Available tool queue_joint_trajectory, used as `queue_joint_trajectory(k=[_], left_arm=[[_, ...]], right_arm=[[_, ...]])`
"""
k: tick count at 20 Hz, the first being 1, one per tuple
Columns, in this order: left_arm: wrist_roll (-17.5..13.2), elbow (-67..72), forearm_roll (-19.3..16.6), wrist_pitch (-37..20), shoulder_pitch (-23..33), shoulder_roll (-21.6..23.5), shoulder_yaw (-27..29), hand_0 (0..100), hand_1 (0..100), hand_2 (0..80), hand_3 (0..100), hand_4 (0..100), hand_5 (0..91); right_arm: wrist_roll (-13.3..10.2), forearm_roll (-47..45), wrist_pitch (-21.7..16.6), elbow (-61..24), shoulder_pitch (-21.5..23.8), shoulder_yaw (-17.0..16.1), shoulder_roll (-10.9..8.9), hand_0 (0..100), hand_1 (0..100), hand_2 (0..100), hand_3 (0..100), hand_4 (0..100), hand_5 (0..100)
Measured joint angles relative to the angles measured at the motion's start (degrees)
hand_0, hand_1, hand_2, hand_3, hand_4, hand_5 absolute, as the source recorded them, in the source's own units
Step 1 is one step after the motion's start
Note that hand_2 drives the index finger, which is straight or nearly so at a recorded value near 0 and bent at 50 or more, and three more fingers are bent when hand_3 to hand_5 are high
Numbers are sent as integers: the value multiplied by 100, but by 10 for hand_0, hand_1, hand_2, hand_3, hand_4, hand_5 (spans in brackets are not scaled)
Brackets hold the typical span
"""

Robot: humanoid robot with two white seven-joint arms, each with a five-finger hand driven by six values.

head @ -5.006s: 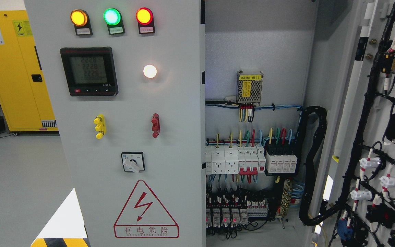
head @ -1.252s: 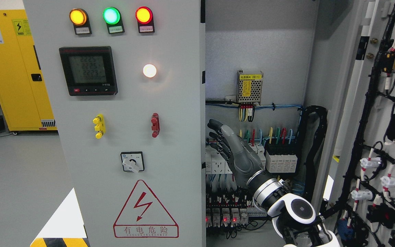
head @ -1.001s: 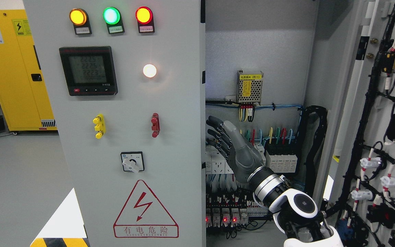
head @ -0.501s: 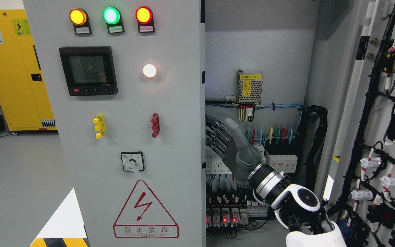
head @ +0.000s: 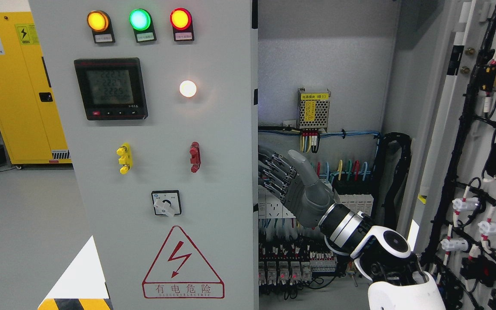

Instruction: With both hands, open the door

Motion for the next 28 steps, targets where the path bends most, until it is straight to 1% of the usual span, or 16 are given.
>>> queue_joint_trajectory(k=[4,7,17,22,28], left_arm=[[0,0,0,0,0,0,0,0,0,0,0,0,0],[0,0,0,0,0,0,0,0,0,0,0,0,0],[-3,0,0,1,0,0,0,0,0,0,0,0,0],[-6,0,0,0,0,0,-1,0,0,0,0,0,0],[-6,0,0,1,0,0,0,0,0,0,0,0,0]], right_arm=[[42,-2,21,78,-68,-11,-25,201,120,0,0,0,0],[93,2,108,131,-117,-14,-38,201,120,0,0,0,0],[97,32,180,275,-226,-15,-63,201,120,0,0,0,0],[97,11,332,310,-303,3,-70,201,120,0,0,0,0],[112,-5,392,332,-370,29,-74,201,121,0,0,0,0]])
